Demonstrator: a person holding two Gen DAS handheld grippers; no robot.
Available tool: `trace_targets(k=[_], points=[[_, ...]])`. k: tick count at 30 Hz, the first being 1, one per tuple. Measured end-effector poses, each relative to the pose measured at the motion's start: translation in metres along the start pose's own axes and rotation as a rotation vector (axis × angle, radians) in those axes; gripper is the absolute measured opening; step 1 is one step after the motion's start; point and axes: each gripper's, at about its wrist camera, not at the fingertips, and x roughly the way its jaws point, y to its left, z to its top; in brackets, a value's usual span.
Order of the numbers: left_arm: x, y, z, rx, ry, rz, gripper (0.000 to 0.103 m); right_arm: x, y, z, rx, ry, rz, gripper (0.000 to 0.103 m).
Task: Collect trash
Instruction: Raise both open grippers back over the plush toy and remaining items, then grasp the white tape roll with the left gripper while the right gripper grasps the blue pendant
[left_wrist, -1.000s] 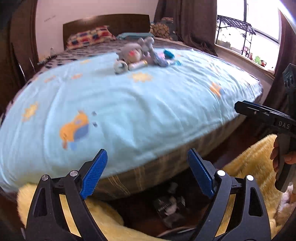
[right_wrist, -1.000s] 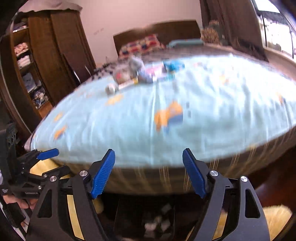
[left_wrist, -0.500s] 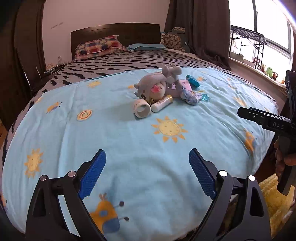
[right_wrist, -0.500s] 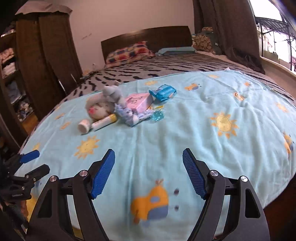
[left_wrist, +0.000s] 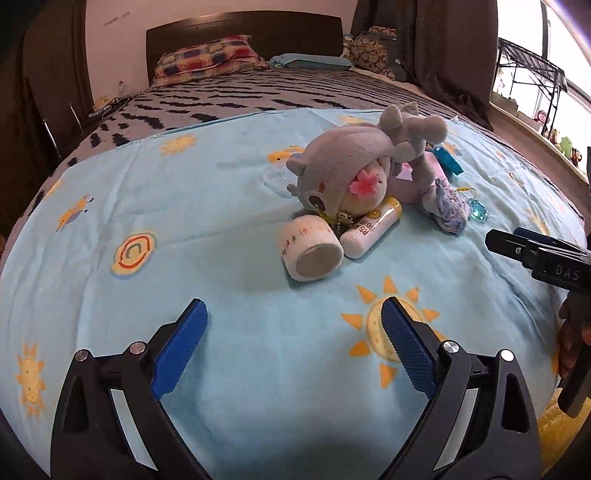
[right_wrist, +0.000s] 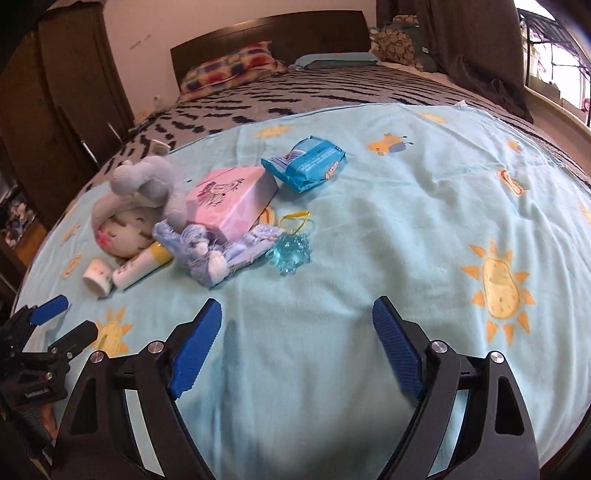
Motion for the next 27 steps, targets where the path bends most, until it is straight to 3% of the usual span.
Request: trace_targets(k=[3, 5, 12, 15, 20, 23, 27], points=[[0.006, 0.002, 0.008, -0.017, 0.006, 0.006, 0.087, 0.006, 0.002, 0.006, -0.020, 0.003, -0.026, 0.076], [0.009, 0.000, 0.014, -0.018, 0.008, 0.012, 0.080, 0.009, 0.000, 0.009, -0.016, 0.005, -0.027, 0.063], [0.022, -0.002, 0.029, -0.034, 0.022, 0.032, 0.074, 0.018, -0.001, 0.020, -0.021, 0.009, -0.015, 0.057], [0.025, -0.001, 0.033, -0.039, 0.027, 0.033, 0.068, 0.023, 0.002, 0.025, -0.037, 0.015, -0.033, 0.050], [0.030, 0.001, 0.035, -0.045, 0.039, 0.030, 0.045, 0.025, -0.009, 0.030, 0.018, 0.014, -0.006, 0.028], [0.027, 0.000, 0.035, -0.037, 0.030, 0.010, 0.033, 0.021, -0.015, 0.026, 0.041, 0.000, 0.025, 0.028], [0.020, 0.000, 0.029, -0.015, 0.015, 0.018, 0.033, 0.008, -0.015, 0.013, 0.030, -0.034, 0.032, 0.028]])
